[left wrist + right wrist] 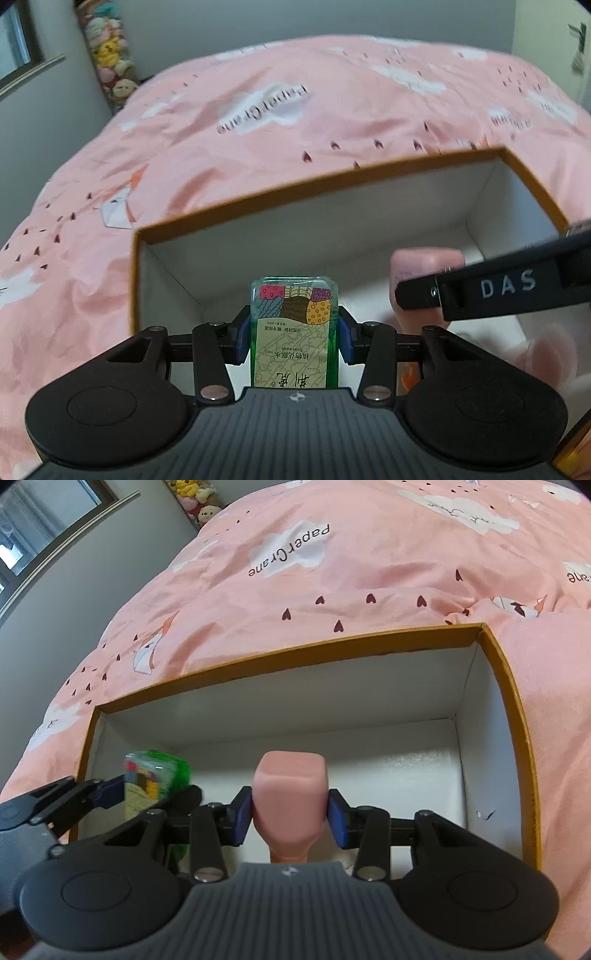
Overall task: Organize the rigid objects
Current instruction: 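Lift both bottles and carry them over the box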
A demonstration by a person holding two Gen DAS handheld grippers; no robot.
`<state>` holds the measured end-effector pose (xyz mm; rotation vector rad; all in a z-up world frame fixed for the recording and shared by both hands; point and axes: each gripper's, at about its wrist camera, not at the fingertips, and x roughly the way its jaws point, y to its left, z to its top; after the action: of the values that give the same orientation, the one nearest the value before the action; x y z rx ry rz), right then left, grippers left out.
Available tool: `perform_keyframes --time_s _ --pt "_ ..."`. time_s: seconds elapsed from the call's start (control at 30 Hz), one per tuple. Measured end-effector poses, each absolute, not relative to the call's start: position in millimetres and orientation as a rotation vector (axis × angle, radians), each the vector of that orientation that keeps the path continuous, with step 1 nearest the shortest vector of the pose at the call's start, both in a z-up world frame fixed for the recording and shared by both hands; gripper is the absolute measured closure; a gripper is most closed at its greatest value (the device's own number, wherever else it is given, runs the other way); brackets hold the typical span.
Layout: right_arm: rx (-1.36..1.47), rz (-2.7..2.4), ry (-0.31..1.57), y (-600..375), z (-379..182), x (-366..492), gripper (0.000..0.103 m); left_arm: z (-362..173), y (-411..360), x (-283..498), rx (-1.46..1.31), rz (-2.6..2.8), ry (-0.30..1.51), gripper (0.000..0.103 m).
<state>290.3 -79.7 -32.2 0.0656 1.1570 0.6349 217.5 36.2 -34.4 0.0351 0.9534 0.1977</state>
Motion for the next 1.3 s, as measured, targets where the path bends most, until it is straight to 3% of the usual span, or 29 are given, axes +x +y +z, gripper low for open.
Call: perform_keyframes --time_s 0.47,0.73,1.3 --pt "0.027 0.656 1.164 -68.6 -34.6 285.2 0.061 -64.9 41.6 236.5 0.101 0.288 1.093 0.051" --pt "0.025 0.655 1.17 -69.1 -35.0 284.0 0.061 -66.5 42.5 238.6 0.093 0.277 1.107 0.042" --pt "0.072 0.624 1.186 -77.3 -33.0 287.2 0.061 0.4 74.7 189.7 -0.127 0.311 0.809 0.029"
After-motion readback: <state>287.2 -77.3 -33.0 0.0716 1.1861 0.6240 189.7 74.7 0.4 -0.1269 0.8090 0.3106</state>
